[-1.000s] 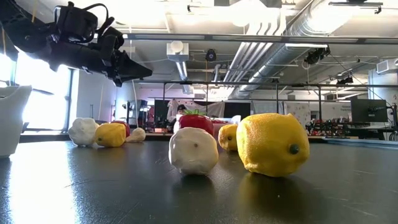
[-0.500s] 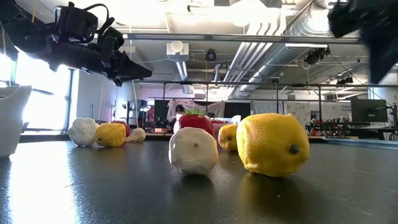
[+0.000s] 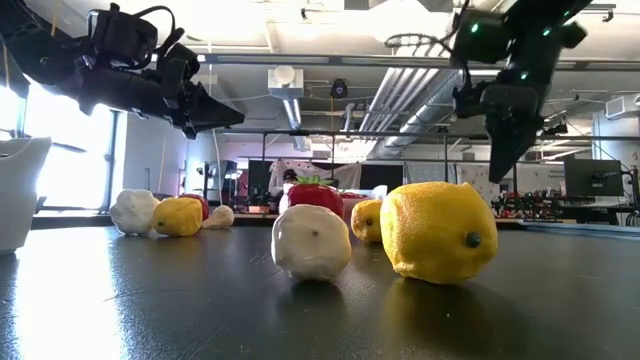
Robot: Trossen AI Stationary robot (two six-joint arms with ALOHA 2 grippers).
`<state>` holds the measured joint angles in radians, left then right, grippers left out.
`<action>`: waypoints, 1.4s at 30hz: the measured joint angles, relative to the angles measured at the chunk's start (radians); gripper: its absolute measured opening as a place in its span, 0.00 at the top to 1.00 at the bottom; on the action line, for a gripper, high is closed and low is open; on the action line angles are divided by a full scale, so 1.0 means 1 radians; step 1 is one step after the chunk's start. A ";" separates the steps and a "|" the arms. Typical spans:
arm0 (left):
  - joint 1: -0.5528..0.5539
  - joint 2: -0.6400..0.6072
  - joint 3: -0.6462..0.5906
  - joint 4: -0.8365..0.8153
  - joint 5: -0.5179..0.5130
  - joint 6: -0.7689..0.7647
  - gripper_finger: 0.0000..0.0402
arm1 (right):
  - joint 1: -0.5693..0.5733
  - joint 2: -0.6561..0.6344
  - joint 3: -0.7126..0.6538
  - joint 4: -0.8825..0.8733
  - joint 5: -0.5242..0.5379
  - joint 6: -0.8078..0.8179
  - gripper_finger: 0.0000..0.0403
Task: Sort produce into baskets
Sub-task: Put the yellow lemon into the gray bin
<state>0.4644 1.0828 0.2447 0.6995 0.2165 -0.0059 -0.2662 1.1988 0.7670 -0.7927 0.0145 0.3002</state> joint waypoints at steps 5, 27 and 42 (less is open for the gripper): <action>0.000 0.000 0.000 0.000 -0.001 0.001 1.00 | -0.180 0.018 0.002 0.028 0.007 -0.252 1.00; 0.000 0.000 0.000 -0.009 -0.017 0.003 1.00 | -0.376 0.555 0.459 -0.065 0.410 -0.785 0.28; 0.000 0.000 0.000 -0.031 -0.018 0.026 1.00 | -0.449 0.710 0.509 -0.060 0.521 -0.987 0.24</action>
<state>0.4644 1.0826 0.2443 0.6684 0.1986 0.0200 -0.7151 1.9091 1.2762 -0.8527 0.5357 -0.6866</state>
